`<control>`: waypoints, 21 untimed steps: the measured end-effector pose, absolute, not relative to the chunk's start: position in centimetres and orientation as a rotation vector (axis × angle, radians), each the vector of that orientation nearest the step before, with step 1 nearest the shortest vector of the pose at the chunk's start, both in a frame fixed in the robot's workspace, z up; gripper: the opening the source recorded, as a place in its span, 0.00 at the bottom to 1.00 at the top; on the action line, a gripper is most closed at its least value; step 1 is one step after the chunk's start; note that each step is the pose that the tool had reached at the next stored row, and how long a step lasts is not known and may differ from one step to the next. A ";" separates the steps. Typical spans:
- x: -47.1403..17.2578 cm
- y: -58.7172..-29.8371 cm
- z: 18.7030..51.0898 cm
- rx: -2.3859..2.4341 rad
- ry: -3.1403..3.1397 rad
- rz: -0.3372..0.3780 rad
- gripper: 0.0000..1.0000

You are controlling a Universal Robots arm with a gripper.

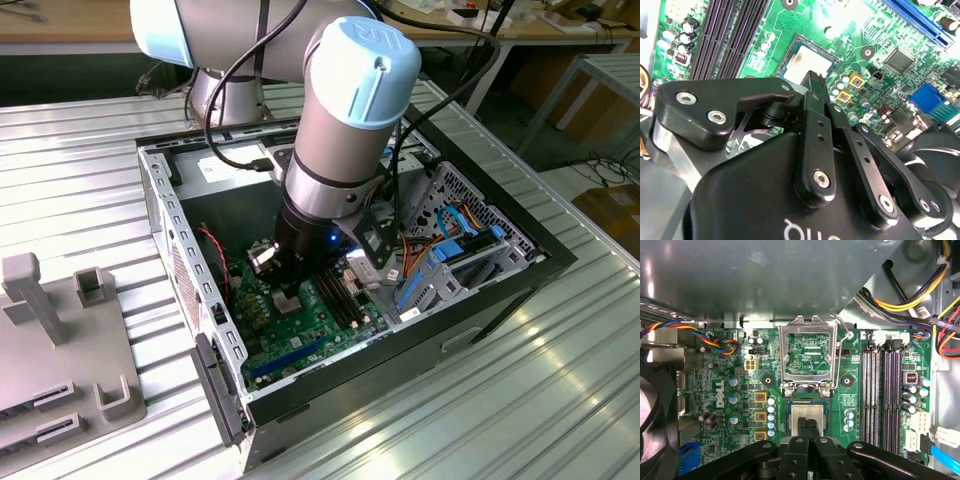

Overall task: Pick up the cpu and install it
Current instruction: 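Close the cpu cover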

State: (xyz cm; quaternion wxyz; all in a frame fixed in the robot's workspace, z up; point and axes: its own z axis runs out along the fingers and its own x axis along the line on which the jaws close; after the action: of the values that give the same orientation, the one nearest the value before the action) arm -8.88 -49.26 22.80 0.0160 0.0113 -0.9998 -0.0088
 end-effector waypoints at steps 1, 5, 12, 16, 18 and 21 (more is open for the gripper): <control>-8.9 -49.3 22.8 0.035 -3.109 -0.028 0.11; -8.4 -49.3 22.8 0.035 -3.108 -0.028 0.11; -8.1 -49.3 22.8 0.035 -3.108 -0.028 0.11; -8.1 -49.3 22.8 0.035 -3.108 -0.028 0.11; -8.1 -49.3 22.8 0.035 -3.108 -0.028 0.11; -8.1 -49.3 22.8 0.035 -3.108 -0.028 0.11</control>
State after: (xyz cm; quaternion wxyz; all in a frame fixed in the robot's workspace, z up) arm -8.06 -49.26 22.82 0.0165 0.0113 -0.9998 -0.0090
